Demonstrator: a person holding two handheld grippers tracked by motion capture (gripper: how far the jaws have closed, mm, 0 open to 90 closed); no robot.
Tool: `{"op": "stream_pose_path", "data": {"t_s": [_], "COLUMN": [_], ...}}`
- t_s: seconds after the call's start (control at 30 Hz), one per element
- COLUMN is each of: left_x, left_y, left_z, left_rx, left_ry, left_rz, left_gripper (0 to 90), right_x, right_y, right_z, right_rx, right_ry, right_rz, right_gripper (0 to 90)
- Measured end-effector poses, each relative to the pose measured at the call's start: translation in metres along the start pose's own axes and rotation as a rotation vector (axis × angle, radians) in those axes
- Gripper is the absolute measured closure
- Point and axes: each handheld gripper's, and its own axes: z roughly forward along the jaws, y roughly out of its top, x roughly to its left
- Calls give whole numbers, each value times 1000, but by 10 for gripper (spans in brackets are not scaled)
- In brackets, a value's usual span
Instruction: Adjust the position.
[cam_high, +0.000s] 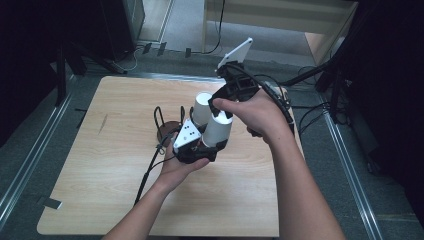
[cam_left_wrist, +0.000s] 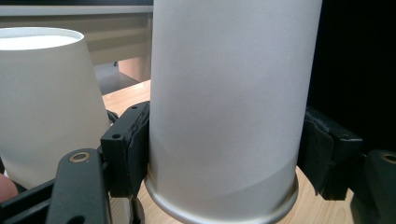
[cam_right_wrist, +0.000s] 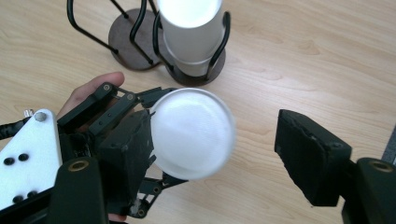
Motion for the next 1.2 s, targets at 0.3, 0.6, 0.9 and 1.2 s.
{"op": "stream_pose_path", "data": {"t_s": [0.3, 0.6, 0.9, 1.2], "left_x": [2, 5, 4, 5], "left_y": [0, 0, 1, 1], "left_z": [-5, -9, -10, -13], "left_rx": [-9, -3, -7, -3], "left_ry": [-1, -2, -8, -14], "left_rz": [0, 6, 3, 11], "left_gripper": [273, 274, 275, 275], "right_x": [-31, -76, -117, -148], "right_y": [-3, -18, -38, -62], "right_z": [-18, -5, 16, 47], "right_rx": [-47, -55, -15, -35], "right_ry": [-32, -105, -145, -193], "right_rz": [56, 136, 211, 258], "right_gripper": [285, 292, 299, 321]}}
